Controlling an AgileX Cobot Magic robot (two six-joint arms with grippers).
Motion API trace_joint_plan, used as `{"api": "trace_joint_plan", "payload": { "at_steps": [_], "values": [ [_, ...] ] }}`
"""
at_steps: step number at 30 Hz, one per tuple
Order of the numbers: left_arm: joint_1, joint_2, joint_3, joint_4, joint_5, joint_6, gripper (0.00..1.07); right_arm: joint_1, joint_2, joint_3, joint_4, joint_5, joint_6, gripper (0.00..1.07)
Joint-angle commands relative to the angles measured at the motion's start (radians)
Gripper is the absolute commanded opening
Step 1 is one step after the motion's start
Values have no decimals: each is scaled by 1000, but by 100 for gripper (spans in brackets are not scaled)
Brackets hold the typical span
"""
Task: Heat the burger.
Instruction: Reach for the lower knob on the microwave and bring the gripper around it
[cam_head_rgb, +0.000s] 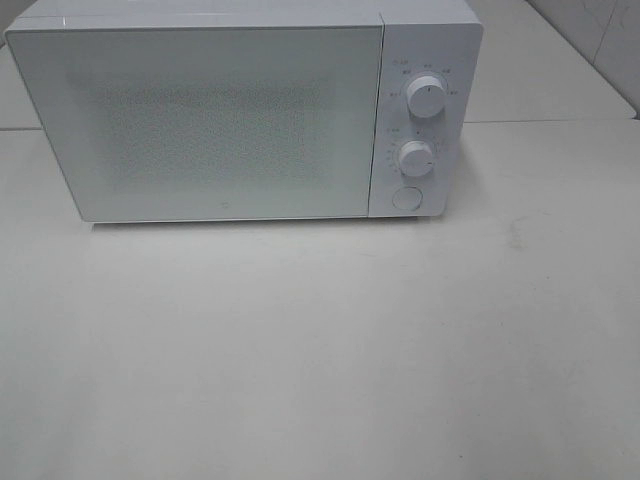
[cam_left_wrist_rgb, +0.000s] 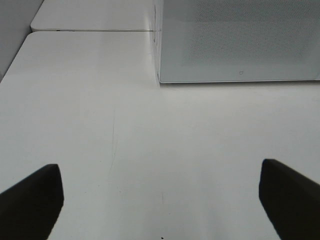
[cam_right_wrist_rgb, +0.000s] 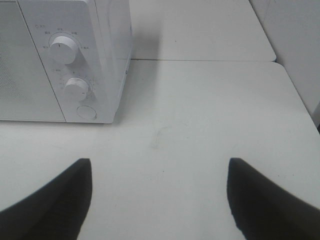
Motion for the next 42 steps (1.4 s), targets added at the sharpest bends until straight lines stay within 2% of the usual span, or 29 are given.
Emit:
{"api": "trace_joint_plan", "payload": {
  "at_steps": [1, 12, 15, 20, 27, 35, 42],
  "values": [
    [4, -17, 0, -6, 0, 1, 98, -4, 46, 6, -6, -80, 3, 74],
    [4, -17, 0, -6, 0, 1, 98, -4, 305, 6, -6, -349, 3, 74],
    [4, -17, 0, -6, 0, 1, 98, -4, 321, 6, -6, -366, 3, 74],
    [4, -17, 0, -6, 0, 1, 98, -4, 434, 6, -6, -530, 11, 74],
    [4, -17, 0, -6, 0, 1, 98, -4, 541, 6, -6, -655, 15, 74],
    [4, -17, 0, -6, 0, 1, 98, -4, 655, 123, 9, -968, 12, 74],
    [4, -17, 0, -6, 0, 1, 98, 0, 757, 235, 137, -1255, -85, 74]
  ]
}}
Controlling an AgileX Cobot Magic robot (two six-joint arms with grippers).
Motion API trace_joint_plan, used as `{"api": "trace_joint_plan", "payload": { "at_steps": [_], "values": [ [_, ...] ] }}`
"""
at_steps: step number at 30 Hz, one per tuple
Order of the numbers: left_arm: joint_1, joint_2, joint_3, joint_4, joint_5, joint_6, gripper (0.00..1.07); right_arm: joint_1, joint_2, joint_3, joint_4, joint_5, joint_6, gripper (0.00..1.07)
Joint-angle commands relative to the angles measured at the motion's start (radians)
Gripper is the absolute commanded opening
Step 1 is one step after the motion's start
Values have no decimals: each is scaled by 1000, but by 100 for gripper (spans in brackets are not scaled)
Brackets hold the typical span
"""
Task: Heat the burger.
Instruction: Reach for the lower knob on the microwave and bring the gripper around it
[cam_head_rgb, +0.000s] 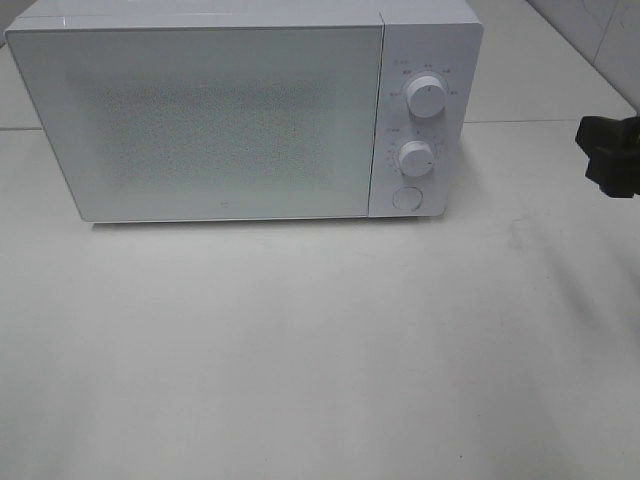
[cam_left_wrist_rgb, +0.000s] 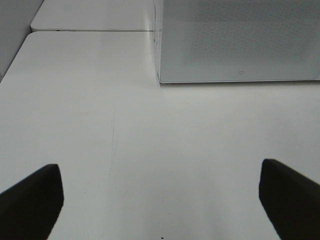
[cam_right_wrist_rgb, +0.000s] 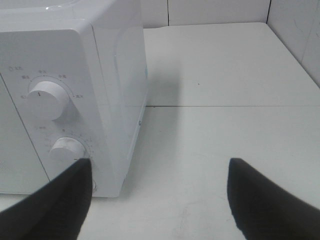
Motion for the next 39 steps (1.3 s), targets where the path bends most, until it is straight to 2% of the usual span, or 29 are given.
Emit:
{"api": "trace_joint_plan", "payload": {
  "at_steps": [1, 4, 6, 7, 8, 9, 11, 12, 13, 15, 17, 18, 19, 20, 22, 26, 27, 31, 33, 36, 39],
  "values": [
    [4, -17, 0, -6, 0, 1, 98, 0, 25, 25, 52, -106, -49, 74],
    [4, -17, 0, -6, 0, 1, 98, 22, 64, 55, 109, -193, -82, 74],
    [4, -17, 0, -6, 0, 1, 98, 87, 96, 74, 196, -245, -154, 74],
    [4, -17, 0, -6, 0, 1, 98, 87, 96, 74, 196, -245, -154, 74],
    [4, -17, 0, -6, 0, 1, 98, 142, 121, 76, 263, -265, -208, 74],
    [4, -17, 0, -6, 0, 1, 98, 142, 121, 76, 263, -265, -208, 74],
    [4, -17, 0, -6, 0, 1, 98, 235, 166, 76, 373, -311, -294, 74],
    [4, -17, 0, -6, 0, 1, 98, 235, 166, 76, 373, -311, -294, 74],
    [4, -17, 0, -6, 0, 1, 98, 290, 192, 75, 436, -346, -334, 74],
    [4, -17, 0, -6, 0, 1, 98, 319, 206, 75, 472, -368, -349, 74],
    [4, -17, 0, -6, 0, 1, 98, 402, 247, 74, 570, -438, -375, 74],
    [4, -17, 0, -6, 0, 1, 98, 402, 247, 74, 570, -438, -375, 74],
    [4, -17, 0, -6, 0, 1, 98, 458, 269, 73, 617, -474, -385, 74],
    [4, -17, 0, -6, 0, 1, 98, 458, 269, 73, 617, -474, -385, 74],
    [4, -17, 0, -6, 0, 1, 98, 532, 298, 73, 680, -523, -385, 74],
    [4, -17, 0, -6, 0, 1, 98, 602, 324, 67, 747, -553, -385, 74],
    [4, -17, 0, -6, 0, 1, 98, 649, 340, 53, 799, -562, -396, 74],
    [4, -17, 0, -6, 0, 1, 98, 703, 362, 24, 853, -570, -438, 74],
    [4, -17, 0, -6, 0, 1, 98, 775, 403, -26, 928, -574, -500, 74],
    [4, -17, 0, -6, 0, 1, 98, 788, 412, -37, 940, -575, -511, 74],
    [4, -17, 0, -6, 0, 1, 98, 838, 454, -94, 994, -575, -539, 74]
  ]
}}
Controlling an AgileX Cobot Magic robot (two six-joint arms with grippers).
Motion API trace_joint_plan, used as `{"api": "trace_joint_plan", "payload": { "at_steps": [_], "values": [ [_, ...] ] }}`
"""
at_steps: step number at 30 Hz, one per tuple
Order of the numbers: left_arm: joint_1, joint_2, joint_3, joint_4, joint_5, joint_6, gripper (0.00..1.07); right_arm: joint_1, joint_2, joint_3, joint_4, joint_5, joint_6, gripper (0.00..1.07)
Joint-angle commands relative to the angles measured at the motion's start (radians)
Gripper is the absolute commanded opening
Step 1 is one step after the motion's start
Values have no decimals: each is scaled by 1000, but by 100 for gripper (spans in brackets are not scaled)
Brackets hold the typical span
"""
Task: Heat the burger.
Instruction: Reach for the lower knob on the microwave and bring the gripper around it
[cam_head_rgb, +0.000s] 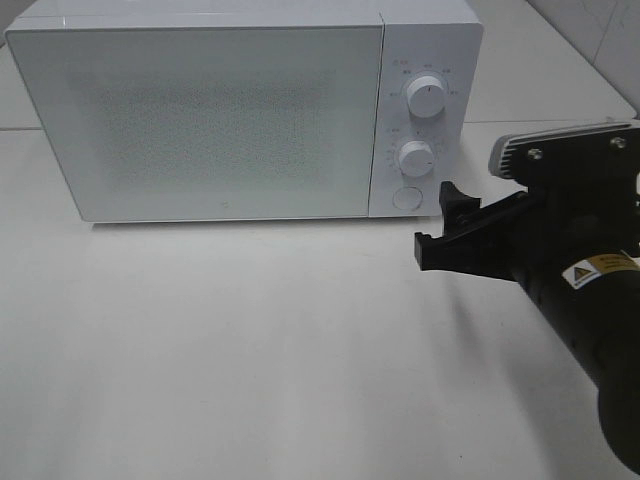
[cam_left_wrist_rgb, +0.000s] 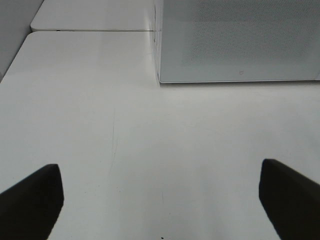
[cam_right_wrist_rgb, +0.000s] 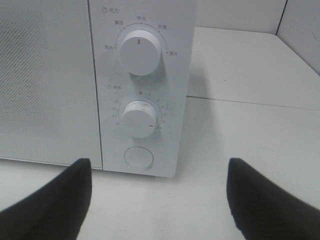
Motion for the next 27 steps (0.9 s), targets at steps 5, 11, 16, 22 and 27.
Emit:
{"api": "trace_joint_plan", "payload": {
  "at_steps": [5, 11, 16, 22, 27],
  "values": [
    [4, -17, 0, -6, 0, 1, 98, 63, 78, -98, 78, -13, -31, 74],
    [4, -17, 0, -6, 0, 1, 98, 65, 128, -150, 103, -4, -33, 74],
    [4, -17, 0, -6, 0, 1, 98, 65, 150, -169, 101, 1, -22, 74],
    [4, -17, 0, -6, 0, 1, 98, 62, 150, -174, 100, -1, -20, 74],
    [4, -17, 0, -6, 0, 1, 98, 59, 150, -174, 98, -3, -1, 74]
  ]
}}
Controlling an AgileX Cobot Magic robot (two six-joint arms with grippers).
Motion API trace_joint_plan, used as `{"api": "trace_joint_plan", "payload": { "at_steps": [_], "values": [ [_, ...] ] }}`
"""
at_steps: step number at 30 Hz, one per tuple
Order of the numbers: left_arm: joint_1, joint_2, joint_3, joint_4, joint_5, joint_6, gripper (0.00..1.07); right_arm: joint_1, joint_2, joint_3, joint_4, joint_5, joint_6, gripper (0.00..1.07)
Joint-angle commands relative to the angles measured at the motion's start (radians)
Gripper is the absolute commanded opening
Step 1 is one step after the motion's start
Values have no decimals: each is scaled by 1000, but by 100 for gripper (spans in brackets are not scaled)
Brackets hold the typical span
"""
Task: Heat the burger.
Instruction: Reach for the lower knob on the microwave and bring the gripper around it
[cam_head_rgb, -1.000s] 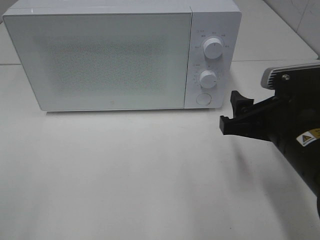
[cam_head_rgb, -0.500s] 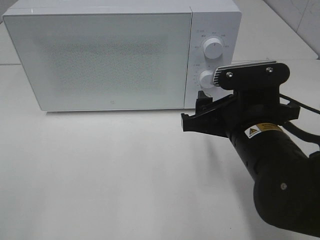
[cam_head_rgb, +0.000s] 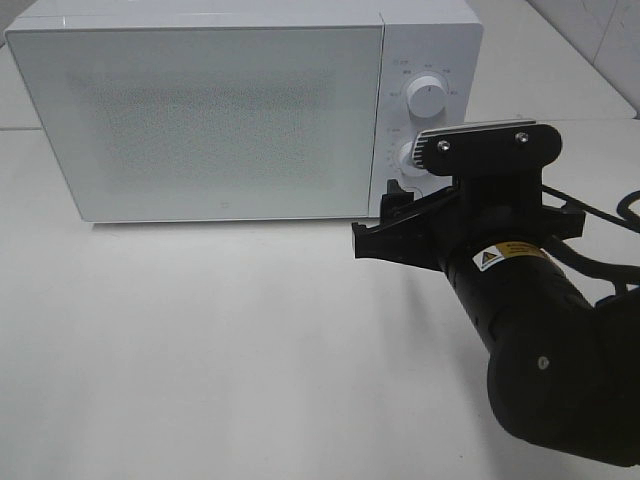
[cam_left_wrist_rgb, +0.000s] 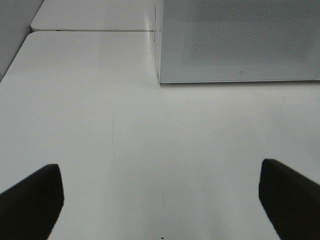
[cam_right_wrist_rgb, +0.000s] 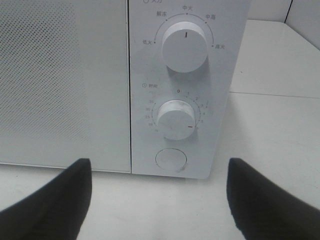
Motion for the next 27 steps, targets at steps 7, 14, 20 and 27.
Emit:
{"api": "trace_joint_plan", "payload": {
  "at_steps": [7, 14, 20, 27],
  "values": [
    [4, -17, 0, -6, 0, 1, 98, -72, 45, -21, -66, -9, 35, 74],
    [4, -17, 0, -6, 0, 1, 98, -132, 121, -89, -117, 0, 54, 74],
    [4, -17, 0, -6, 0, 1, 98, -159, 163, -131, -147, 7, 55, 74],
    [4, -17, 0, -6, 0, 1, 98, -201, 212, -194, -173, 23, 56, 74]
  ]
}}
